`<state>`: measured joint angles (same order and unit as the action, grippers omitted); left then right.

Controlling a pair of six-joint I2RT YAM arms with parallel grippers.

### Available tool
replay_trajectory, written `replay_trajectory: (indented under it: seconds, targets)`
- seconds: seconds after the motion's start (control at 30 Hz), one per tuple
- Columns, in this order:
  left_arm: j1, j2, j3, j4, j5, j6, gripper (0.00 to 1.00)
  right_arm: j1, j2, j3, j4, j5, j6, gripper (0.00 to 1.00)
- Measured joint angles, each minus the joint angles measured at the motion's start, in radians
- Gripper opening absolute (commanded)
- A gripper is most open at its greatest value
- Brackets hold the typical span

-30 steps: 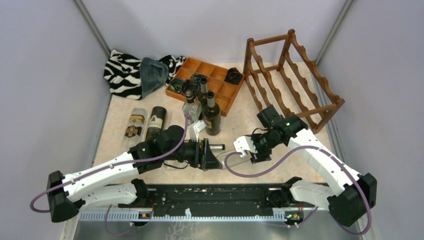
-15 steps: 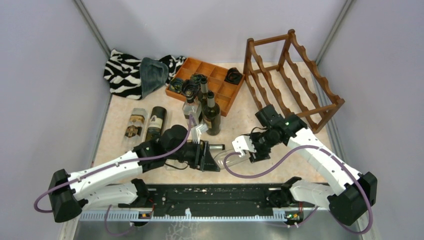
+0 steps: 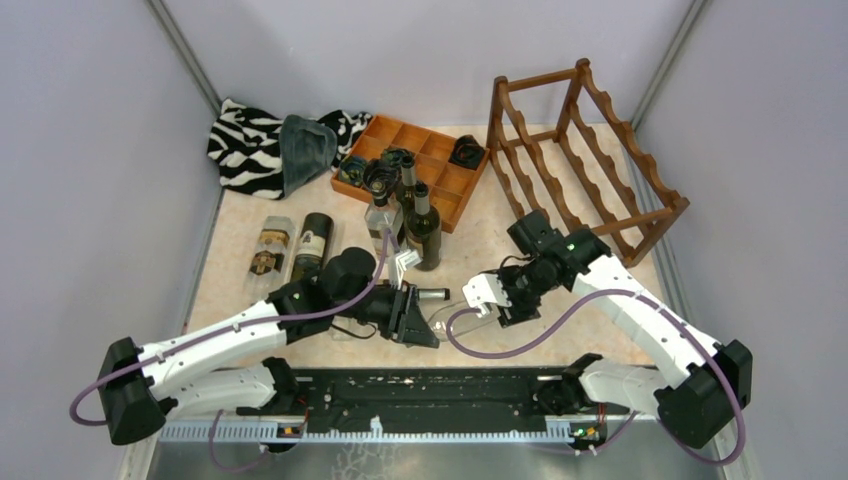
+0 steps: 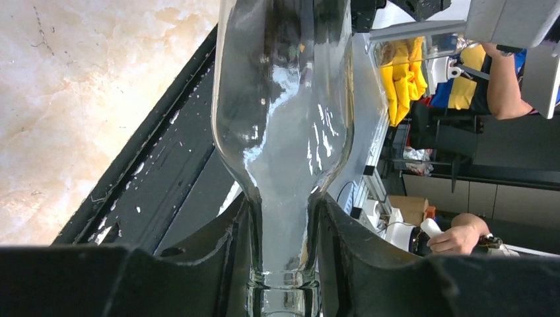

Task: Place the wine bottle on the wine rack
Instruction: Pick up the wine bottle from the center of the board.

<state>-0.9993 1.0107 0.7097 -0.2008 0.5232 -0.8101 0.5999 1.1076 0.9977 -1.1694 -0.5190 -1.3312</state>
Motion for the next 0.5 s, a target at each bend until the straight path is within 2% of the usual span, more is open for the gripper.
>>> replay_trajectory:
  seconds: [0.07, 0.2, 0.27, 0.37, 0.5]
  targets:
    - [0.002, -0.001, -0.003, 0.005, 0.006, 0.000, 0.00, 0.000, 0.000, 0.000, -0.001, -0.002, 0.005, 0.18]
    - [0.007, -0.002, -0.015, 0.022, 0.028, 0.000, 0.00, 0.000, 0.000, 0.000, -0.006, -0.007, 0.026, 0.65]
    - [0.010, -0.006, -0.021, 0.031, 0.037, 0.000, 0.00, 0.001, 0.000, 0.000, -0.006, -0.014, 0.063, 0.81]
    - [0.010, -0.011, -0.034, 0.038, 0.028, -0.005, 0.00, 0.001, -0.001, 0.023, 0.010, -0.044, 0.158, 0.91]
    - [0.018, -0.032, -0.077, 0.055, 0.018, -0.018, 0.00, 0.001, -0.014, 0.054, 0.023, -0.072, 0.241, 0.94]
